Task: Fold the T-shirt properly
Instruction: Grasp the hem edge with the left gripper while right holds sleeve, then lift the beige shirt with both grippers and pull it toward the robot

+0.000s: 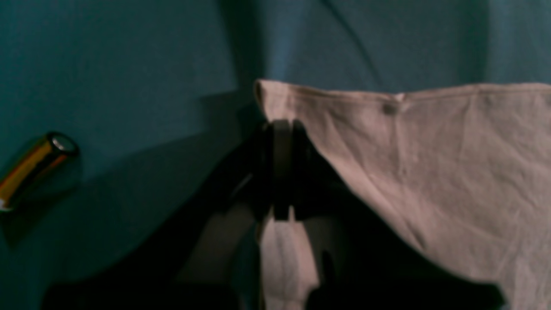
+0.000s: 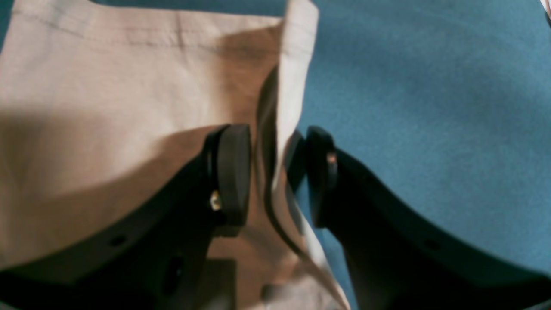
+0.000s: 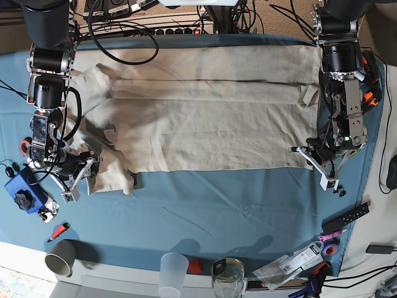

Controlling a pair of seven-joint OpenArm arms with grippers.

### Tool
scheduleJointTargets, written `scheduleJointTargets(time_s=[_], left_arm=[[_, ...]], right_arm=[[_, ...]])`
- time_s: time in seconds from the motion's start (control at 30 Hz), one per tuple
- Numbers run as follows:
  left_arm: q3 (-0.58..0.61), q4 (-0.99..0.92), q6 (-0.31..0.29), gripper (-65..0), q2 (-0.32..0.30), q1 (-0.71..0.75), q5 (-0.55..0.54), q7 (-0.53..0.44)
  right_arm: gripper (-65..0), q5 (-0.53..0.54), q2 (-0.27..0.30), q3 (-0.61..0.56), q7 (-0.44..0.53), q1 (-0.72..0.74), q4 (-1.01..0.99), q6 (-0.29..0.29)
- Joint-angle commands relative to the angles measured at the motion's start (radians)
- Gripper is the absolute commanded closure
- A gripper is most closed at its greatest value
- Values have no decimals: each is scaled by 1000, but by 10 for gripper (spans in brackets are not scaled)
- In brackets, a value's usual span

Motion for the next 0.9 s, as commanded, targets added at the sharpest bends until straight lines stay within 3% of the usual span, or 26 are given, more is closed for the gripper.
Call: scheduleJointTargets(time_s=[0.0, 0.13, 0.3, 0.63, 0.87], left_arm=[[6, -1, -16, 0, 4, -6, -39, 55], [6, -1, -20, 0, 5, -10, -79, 55], [6, -1, -20, 0, 6, -10, -77, 55], [6, -1, -20, 0, 6, -18, -77, 52], [6, -1, -20, 0, 6, -19, -77, 52]], right_arm=[[-218, 1, 12, 3, 16, 25, 10, 5], [-201, 1, 12, 3, 2, 25, 10, 3], [-3, 13, 12, 3, -32, 25, 10, 1], [0, 13, 18, 3, -99, 25, 11, -31], [0, 142, 18, 3, -158, 25, 11, -42]])
